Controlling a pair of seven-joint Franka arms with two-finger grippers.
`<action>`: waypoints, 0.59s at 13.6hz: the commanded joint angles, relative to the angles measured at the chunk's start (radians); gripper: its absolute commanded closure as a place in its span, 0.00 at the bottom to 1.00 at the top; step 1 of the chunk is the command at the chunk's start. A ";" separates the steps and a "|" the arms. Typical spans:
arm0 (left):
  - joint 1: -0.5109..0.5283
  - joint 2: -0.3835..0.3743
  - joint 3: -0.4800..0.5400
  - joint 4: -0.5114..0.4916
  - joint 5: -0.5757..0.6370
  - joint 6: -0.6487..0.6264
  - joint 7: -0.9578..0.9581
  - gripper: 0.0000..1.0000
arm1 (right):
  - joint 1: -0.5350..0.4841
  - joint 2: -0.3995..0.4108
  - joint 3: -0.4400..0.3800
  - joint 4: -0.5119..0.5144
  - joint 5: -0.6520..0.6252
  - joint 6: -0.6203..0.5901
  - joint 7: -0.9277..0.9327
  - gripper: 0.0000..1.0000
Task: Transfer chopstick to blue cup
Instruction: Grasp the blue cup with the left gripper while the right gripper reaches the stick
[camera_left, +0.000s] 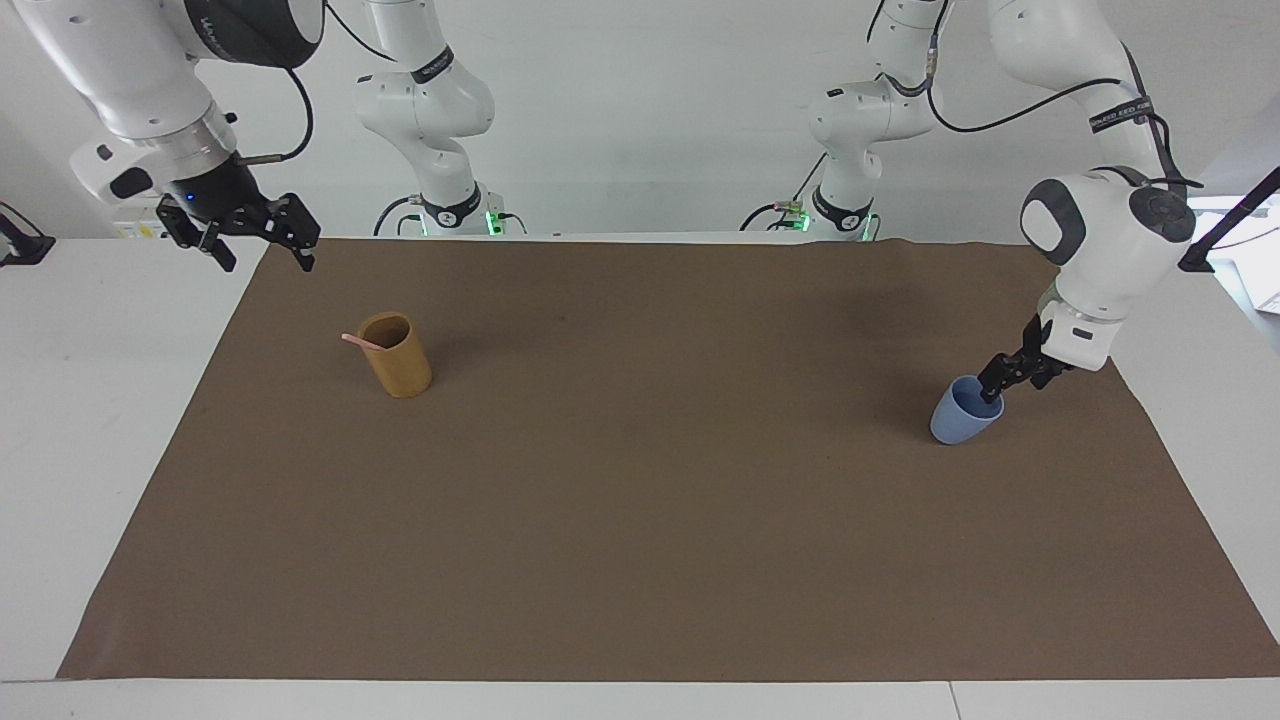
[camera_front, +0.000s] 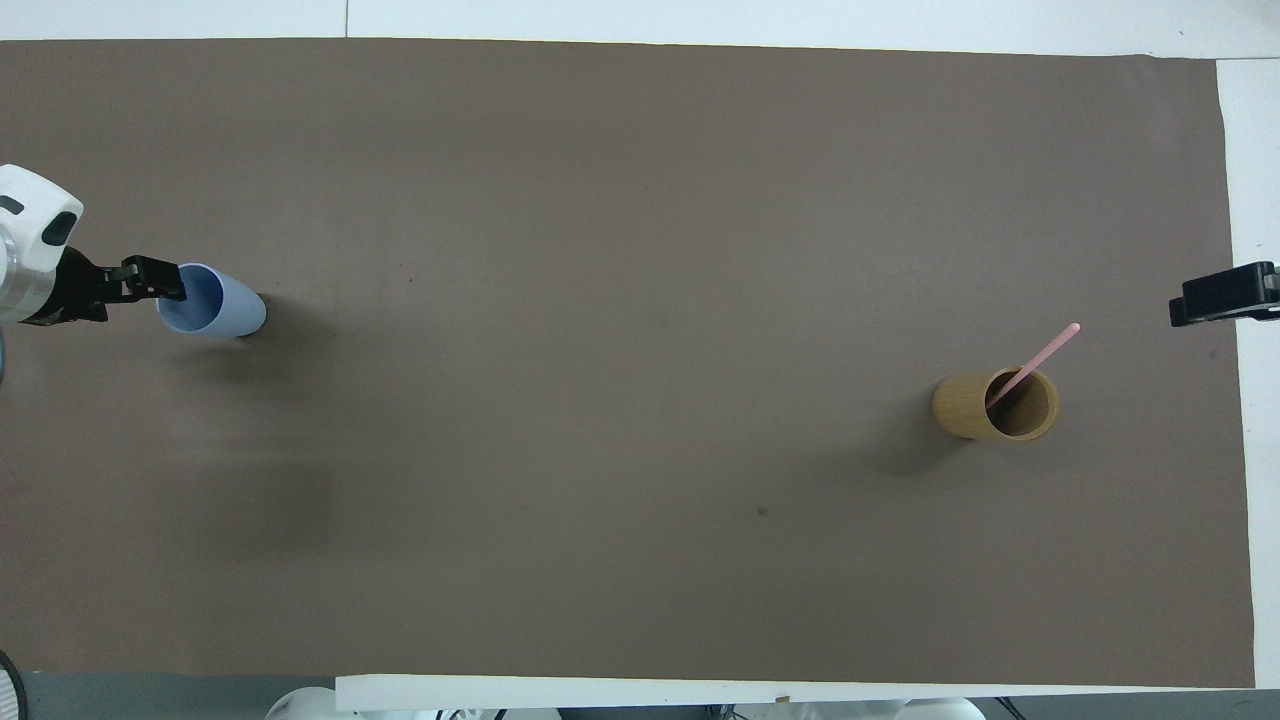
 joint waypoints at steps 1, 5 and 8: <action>-0.008 -0.005 0.006 -0.041 -0.001 0.046 -0.019 1.00 | -0.009 -0.050 0.004 -0.085 0.047 0.032 -0.013 0.00; -0.081 -0.003 0.007 -0.033 -0.001 0.047 -0.060 1.00 | -0.008 -0.079 0.004 -0.164 0.049 0.145 -0.020 0.00; -0.161 0.000 0.006 -0.016 -0.001 0.047 -0.076 1.00 | 0.001 -0.073 0.004 -0.227 0.076 0.237 -0.017 0.01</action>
